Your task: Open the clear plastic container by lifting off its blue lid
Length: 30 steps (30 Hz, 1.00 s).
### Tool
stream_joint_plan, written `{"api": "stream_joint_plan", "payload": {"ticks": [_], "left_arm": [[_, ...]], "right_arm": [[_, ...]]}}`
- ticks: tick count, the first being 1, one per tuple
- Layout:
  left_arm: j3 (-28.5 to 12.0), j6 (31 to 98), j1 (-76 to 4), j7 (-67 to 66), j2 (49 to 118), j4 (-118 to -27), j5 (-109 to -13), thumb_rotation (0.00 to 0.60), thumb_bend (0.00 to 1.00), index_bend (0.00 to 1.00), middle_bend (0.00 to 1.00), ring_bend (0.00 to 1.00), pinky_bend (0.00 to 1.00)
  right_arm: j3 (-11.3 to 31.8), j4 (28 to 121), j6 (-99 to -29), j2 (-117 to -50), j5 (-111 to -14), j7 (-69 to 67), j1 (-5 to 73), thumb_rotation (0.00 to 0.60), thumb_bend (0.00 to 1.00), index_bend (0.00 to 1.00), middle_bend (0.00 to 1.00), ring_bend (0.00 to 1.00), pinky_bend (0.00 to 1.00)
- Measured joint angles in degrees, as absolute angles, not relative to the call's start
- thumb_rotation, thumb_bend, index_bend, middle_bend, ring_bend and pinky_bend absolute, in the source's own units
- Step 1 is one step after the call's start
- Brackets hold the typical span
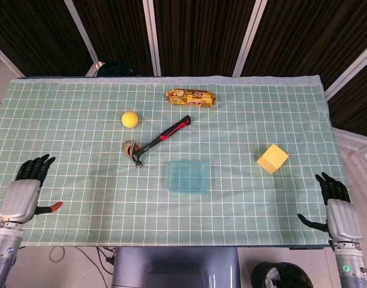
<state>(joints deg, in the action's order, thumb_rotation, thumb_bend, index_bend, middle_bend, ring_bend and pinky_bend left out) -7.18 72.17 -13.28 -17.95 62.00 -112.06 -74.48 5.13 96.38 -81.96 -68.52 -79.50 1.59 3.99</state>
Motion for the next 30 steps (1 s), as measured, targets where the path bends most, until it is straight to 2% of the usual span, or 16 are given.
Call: {"api": "stream_joint_plan", "payload": {"ticks": [6,12,24,30], "left_arm": [[-11.5,66.1,-22.2,-27.9,68.4,-113.7,-63.7,0.600,0.00,0.00,0.00,0.00,0.05],[-14.7,63.2,-30.5,-36.9,76.6,-112.9,-52.8,0.600,0.00,0.00,0.00,0.00,0.05],[-18.7,63.5,-46.6,-50.3,92.1,-106.5,-33.4,0.600,0.00,0.00,0.00,0.00,0.04],[-19.8,64.7,-51.8,-52.8,97.5,-102.8,-27.8,0.600,0.00,0.00,0.00,0.00,0.02]], "right_arm": [[5.3,96.4,-82.1,-68.6,-79.3,1.5,3.9,0.600,0.24,0.00,0.00,0.00,0.00],[5.5,96.5,-81.8,-68.7,-78.5,1.2,4.0,0.600,0.24,0.00,0.00,0.00,0.00],[5.9,97.2,-80.6,-68.4,-76.9,0.7,4.2,0.600,0.24,0.00,0.00,0.00,0.00],[6.2,97.4,-80.1,-68.3,-76.0,0.3,4.3,0.600,0.24,0.00,0.00,0.00,0.00]]}}
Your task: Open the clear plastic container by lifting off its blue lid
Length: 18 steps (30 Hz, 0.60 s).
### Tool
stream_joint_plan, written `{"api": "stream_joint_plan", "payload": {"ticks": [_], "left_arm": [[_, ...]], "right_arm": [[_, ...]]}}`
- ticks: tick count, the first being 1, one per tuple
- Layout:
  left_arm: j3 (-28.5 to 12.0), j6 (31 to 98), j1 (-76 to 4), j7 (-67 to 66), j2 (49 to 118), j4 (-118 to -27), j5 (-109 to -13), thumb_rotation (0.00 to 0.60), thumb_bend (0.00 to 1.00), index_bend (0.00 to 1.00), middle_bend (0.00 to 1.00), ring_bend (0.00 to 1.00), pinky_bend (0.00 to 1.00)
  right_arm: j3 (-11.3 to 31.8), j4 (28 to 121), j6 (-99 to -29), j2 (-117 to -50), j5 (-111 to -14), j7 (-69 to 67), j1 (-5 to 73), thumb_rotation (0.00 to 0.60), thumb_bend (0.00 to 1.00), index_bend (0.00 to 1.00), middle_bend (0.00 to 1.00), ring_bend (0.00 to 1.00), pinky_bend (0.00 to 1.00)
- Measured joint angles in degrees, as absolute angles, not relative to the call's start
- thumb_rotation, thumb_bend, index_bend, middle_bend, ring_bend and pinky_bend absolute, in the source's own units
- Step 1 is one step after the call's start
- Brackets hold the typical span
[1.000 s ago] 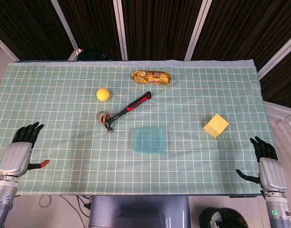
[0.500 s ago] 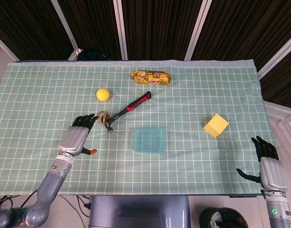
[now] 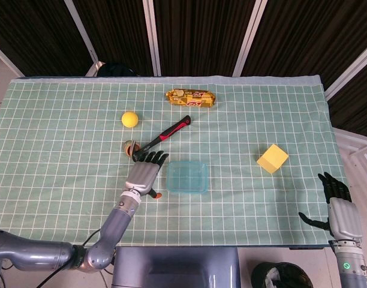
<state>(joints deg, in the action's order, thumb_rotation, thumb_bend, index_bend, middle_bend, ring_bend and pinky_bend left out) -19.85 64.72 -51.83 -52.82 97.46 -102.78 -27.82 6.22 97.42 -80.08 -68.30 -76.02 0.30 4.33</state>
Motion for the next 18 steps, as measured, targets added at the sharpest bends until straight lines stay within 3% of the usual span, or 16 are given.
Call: {"api": "stream_joint_plan", "payload": {"ticks": [18], "left_arm": [[-22.1,61.6,-60.7,-52.7,106.4,-90.9,-19.9,0.600,0.00,0.00,0.00,0.00,0.02]], "right_arm": [[6.4,98.2,-79.1,-67.9,-74.7,0.1,4.5,0.600,0.24,0.00,0.00,0.00,0.00]]}}
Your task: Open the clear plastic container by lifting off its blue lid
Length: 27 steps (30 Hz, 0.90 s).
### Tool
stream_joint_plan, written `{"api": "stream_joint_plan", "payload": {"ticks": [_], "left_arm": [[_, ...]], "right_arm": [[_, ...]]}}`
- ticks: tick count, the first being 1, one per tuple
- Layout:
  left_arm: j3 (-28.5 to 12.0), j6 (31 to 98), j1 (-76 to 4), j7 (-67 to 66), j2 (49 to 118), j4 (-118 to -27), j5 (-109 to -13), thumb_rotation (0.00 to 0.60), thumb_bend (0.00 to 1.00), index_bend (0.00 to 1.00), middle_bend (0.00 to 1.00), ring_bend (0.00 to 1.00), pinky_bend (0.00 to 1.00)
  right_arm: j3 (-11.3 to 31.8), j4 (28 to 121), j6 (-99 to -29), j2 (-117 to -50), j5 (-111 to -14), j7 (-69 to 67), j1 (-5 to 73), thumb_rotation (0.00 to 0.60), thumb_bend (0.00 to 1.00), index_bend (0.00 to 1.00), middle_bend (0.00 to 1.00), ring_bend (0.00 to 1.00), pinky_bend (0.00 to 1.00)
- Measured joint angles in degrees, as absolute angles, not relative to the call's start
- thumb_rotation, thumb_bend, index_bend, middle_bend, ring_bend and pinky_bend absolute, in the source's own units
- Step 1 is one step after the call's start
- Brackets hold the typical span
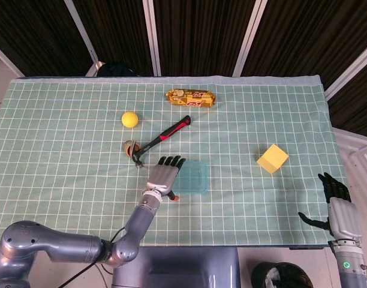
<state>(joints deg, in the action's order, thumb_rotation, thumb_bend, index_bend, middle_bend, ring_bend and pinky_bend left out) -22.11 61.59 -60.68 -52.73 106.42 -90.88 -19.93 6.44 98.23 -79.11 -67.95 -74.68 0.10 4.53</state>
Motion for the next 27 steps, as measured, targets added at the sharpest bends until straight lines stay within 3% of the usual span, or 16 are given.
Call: {"api": "stream_joint_plan", "payload": {"ticks": [2,5,9,11,14,19,27], "left_arm": [[-22.3,60.9,-61.5,-52.6,107.1,-89.5,-19.5,0.600,0.00,0.00,0.00,0.00,0.06],[-22.5,60.0,-62.8,-52.4,108.1,-87.3,-18.8,0.600,0.00,0.01,0.02,0.05,0.20],[-22.6,59.3,-64.1,-51.7,109.5,-84.4,-19.4,0.600,0.08,0.20,0.21,0.25,0.39],[-22.5,59.2,-64.4,-51.1,110.1,-83.4,-20.5,0.600,0.10,0.27,0.27,0.30,0.43],[-22.0,59.1,-64.5,-49.7,110.7,-82.3,-23.1,0.600,0.12,0.31,0.33,0.33,0.44],[-19.6,58.8,-63.4,-46.7,110.2,-81.9,-28.1,0.600,0.12,0.32,0.34,0.33,0.44],[-15.5,54.8,-59.8,-42.8,102.6,-88.3,-32.7,0.600,0.12,0.32,0.35,0.33,0.44]], "right_arm": [[6.4,98.3,-79.0,-67.9,-74.6,0.1,4.6,0.600,0.24,0.00,0.00,0.00,0.00],[6.4,98.4,-78.8,-67.9,-74.4,0.2,4.6,0.600,0.24,0.00,0.00,0.00,0.00],[6.4,98.6,-78.6,-67.7,-74.2,0.2,4.6,0.600,0.24,0.00,0.00,0.00,0.00],[6.4,98.7,-78.5,-67.7,-74.2,0.2,4.6,0.600,0.24,0.00,0.00,0.00,0.00],[6.3,98.8,-78.4,-67.6,-74.1,0.3,4.7,0.600,0.24,0.00,0.00,0.00,0.00],[6.2,99.1,-78.3,-67.4,-74.0,0.6,4.6,0.600,0.24,0.00,0.00,0.00,0.00],[5.9,99.0,-78.8,-67.4,-74.7,1.4,4.6,0.600,0.24,0.00,0.00,0.00,0.00]]}}
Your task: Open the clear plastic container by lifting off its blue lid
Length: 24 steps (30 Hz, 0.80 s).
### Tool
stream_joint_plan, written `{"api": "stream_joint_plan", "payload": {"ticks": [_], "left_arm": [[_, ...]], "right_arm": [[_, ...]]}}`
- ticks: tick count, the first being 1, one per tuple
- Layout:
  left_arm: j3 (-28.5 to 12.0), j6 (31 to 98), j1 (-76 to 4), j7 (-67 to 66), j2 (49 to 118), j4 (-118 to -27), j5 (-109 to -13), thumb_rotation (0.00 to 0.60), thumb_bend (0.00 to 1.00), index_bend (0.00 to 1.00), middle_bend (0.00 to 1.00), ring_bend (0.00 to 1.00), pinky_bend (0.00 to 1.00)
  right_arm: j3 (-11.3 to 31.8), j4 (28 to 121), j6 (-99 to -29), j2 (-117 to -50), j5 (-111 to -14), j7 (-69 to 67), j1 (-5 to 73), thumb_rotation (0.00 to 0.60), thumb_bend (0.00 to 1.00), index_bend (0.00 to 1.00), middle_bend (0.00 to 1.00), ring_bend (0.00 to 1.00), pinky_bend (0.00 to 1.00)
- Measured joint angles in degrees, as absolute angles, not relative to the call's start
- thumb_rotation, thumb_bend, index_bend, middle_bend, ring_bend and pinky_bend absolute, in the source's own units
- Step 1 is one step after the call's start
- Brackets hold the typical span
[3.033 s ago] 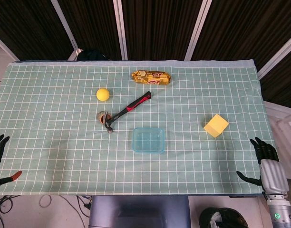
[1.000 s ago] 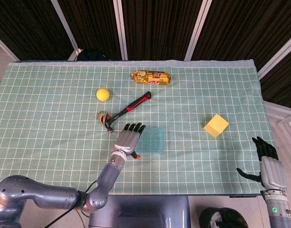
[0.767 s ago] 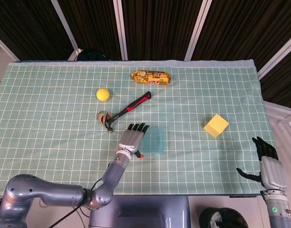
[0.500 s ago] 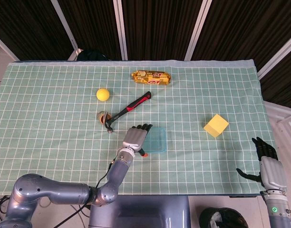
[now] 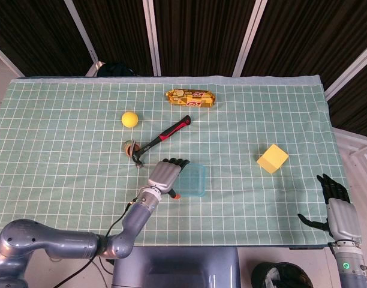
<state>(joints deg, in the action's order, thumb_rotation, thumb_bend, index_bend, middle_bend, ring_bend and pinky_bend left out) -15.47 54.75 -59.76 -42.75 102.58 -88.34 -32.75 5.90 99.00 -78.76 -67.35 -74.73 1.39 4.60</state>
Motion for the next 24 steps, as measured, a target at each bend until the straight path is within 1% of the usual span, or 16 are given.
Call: {"api": "stream_joint_plan", "payload": {"ticks": [6,12,17,24], "left_arm": [[-11.6,47.9,-56.5,-36.5,94.0,-92.9,-41.7,0.600,0.12,0.32,0.34,0.33,0.44],[-10.0,41.1,-54.2,-27.2,88.6,-93.1,-50.9,0.600,0.12,0.32,0.34,0.33,0.44],[-9.8,38.3,-53.3,-20.9,87.5,-90.9,-56.9,0.600,0.12,0.32,0.34,0.32,0.43],[-9.7,35.7,-53.7,-15.0,89.1,-86.9,-62.9,0.600,0.12,0.32,0.34,0.32,0.43]], "right_arm": [[5.7,99.1,-79.5,-67.4,-75.7,2.5,4.5,0.600,0.24,0.00,0.00,0.00,0.00],[5.4,100.6,-79.8,-67.5,-76.7,5.2,4.9,0.600,0.24,0.00,0.00,0.00,0.00],[5.7,102.2,-78.4,-68.6,-78.1,8.0,7.1,0.600,0.24,0.00,0.00,0.00,0.00],[6.7,106.4,-74.3,-73.1,-79.4,13.3,12.1,0.600,0.24,0.00,0.00,0.00,0.00]]}}
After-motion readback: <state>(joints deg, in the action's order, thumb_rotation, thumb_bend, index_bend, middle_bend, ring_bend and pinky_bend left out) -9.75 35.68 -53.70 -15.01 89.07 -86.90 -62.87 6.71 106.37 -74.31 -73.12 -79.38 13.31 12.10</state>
